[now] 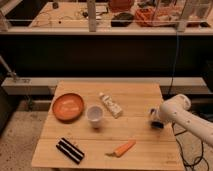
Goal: Wipe the white sponge on the table
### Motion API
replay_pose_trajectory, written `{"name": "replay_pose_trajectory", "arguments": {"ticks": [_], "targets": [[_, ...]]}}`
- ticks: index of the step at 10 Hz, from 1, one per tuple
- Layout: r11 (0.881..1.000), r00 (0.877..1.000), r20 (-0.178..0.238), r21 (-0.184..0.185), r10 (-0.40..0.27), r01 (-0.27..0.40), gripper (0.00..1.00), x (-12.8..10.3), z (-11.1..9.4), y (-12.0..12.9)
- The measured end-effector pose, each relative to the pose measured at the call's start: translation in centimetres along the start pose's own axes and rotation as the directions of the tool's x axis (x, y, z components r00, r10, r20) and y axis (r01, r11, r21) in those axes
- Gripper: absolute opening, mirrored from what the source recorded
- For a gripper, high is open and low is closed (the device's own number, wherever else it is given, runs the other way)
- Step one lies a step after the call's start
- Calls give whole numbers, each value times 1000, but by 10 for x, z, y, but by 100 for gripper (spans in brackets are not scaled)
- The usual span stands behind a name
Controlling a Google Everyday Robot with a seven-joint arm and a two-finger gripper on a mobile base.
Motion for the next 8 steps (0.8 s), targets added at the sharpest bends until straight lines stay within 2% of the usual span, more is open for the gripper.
{"name": "replay_pose_trajectory", "arguments": {"ticks": [2,4,6,8], "targets": [[1000,1000,7,4,-17,17,0,21,11,-13],[999,999,14,17,-45,45,0,31,19,-33],[995,995,26,28,-99,99,0,30,23,-59],[986,985,40,39,-165,164,0,21,27,-84]]}}
